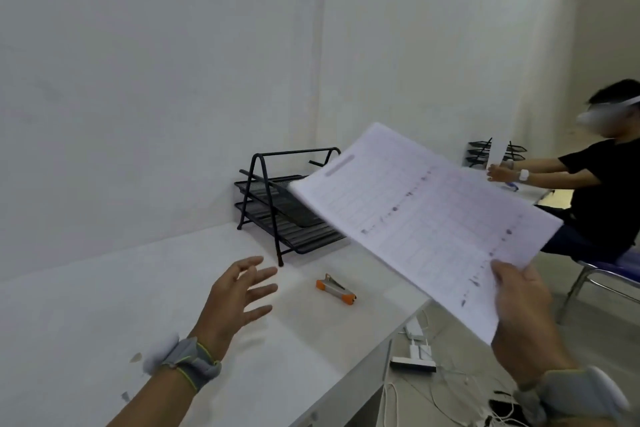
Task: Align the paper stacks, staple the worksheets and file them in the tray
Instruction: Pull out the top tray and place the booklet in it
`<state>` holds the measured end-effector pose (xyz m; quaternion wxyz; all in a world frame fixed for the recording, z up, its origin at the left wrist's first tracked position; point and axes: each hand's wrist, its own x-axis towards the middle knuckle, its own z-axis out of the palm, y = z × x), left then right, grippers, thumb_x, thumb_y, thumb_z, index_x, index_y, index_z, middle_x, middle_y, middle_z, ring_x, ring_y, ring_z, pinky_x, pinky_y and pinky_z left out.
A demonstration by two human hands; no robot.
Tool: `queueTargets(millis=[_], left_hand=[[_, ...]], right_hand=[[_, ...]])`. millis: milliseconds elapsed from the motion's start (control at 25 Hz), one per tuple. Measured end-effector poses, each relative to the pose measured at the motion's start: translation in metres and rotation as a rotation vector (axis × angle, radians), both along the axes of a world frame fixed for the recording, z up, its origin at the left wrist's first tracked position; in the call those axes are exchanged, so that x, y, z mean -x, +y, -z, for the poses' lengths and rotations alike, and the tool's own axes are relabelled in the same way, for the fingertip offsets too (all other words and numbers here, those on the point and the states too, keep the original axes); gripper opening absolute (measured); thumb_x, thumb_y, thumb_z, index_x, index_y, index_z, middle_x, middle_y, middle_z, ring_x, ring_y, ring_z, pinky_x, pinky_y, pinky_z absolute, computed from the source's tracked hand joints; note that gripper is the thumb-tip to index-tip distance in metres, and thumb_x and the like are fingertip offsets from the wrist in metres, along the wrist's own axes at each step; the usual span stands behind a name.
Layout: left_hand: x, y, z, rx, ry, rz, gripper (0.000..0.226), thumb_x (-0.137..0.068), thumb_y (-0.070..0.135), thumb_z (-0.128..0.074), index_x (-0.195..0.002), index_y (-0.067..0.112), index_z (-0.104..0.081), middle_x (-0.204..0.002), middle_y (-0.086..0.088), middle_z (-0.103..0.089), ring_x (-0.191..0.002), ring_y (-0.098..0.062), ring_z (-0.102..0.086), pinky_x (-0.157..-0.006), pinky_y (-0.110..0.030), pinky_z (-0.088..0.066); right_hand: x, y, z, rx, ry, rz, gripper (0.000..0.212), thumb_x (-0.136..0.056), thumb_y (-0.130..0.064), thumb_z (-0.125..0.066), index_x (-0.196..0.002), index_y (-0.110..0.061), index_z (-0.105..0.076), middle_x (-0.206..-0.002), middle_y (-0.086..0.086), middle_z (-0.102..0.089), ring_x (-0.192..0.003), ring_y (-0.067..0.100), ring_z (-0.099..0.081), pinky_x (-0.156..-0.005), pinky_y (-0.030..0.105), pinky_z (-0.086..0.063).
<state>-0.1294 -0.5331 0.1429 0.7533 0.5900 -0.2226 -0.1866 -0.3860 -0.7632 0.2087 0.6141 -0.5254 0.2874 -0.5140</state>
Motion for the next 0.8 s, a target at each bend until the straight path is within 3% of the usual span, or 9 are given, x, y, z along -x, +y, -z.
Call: queueTargets(millis=[200,320,440,560,680,800], left_hand=[[-0.028,-0.019,0.048,-0.372,-0.24,-0.081,0.02,-0.1,0.017,-0.048,-0.112,0.027,-0.06,-0.116,0.008,-0.066,-0.111,-0.015,-0.06,-0.086,-0.027,-0.044],[-0.041,-0.029,0.065,-0.493,-0.329,-0.098,0.021,-0.099,0.015,-0.049,-0.113,0.028,-0.058,-0.117,0.01,-0.063,-0.114,-0.014,-0.057,-0.09,-0.022,-0.039],[-0.049,-0.041,0.074,-0.551,-0.364,-0.117,0.023,-0.098,0.017,-0.051,-0.118,0.028,-0.054,-0.123,0.007,-0.06,-0.114,-0.012,-0.054,-0.093,-0.022,-0.036],[-0.055,-0.056,0.074,-0.571,-0.359,-0.141,0.028,-0.098,0.019,-0.052,-0.125,0.024,-0.053,-0.129,0.002,-0.057,-0.116,-0.014,-0.051,-0.095,-0.025,-0.037],[-0.064,-0.071,0.073,-0.666,-0.378,-0.198,0.033,-0.096,0.024,-0.053,-0.13,0.024,-0.052,-0.132,0.002,-0.058,-0.121,-0.021,-0.053,-0.103,-0.034,-0.039],[-0.073,-0.082,0.074,-0.813,-0.466,-0.287,0.04,-0.093,0.032,-0.053,-0.133,0.03,-0.049,-0.131,0.005,-0.059,-0.119,-0.022,-0.054,-0.103,-0.036,-0.038]], right_hand=[[0.0,-0.044,-0.017,-0.005,0.038,0.12,0.036,-0.103,-0.01,-0.041,-0.137,-0.005,-0.047,-0.121,0.007,-0.056,-0.08,0.016,-0.059,-0.059,0.029,-0.048],[-0.008,-0.069,-0.017,-0.033,0.085,0.138,0.037,-0.099,-0.007,-0.041,-0.135,0.0,-0.046,-0.128,0.018,-0.057,-0.098,0.035,-0.061,-0.059,0.03,-0.045],[-0.013,-0.082,-0.013,-0.047,0.127,0.131,0.035,-0.1,-0.003,-0.039,-0.134,0.0,-0.047,-0.106,0.008,-0.061,-0.076,0.017,-0.057,-0.054,0.025,-0.049],[-0.017,-0.092,-0.008,-0.104,0.151,0.078,0.027,-0.1,-0.008,-0.042,-0.126,-0.005,-0.05,-0.115,0.019,-0.061,-0.078,0.022,-0.059,-0.068,0.036,-0.051],[-0.02,-0.094,-0.007,-0.179,0.117,-0.011,0.032,-0.104,-0.016,-0.041,-0.134,-0.012,-0.047,-0.112,0.011,-0.063,-0.086,0.024,-0.064,-0.071,0.044,-0.05],[-0.025,-0.095,-0.013,-0.204,0.074,-0.121,0.03,-0.105,-0.029,-0.041,-0.128,-0.014,-0.052,-0.103,0.005,-0.069,-0.09,0.025,-0.066,-0.069,0.042,-0.05]])
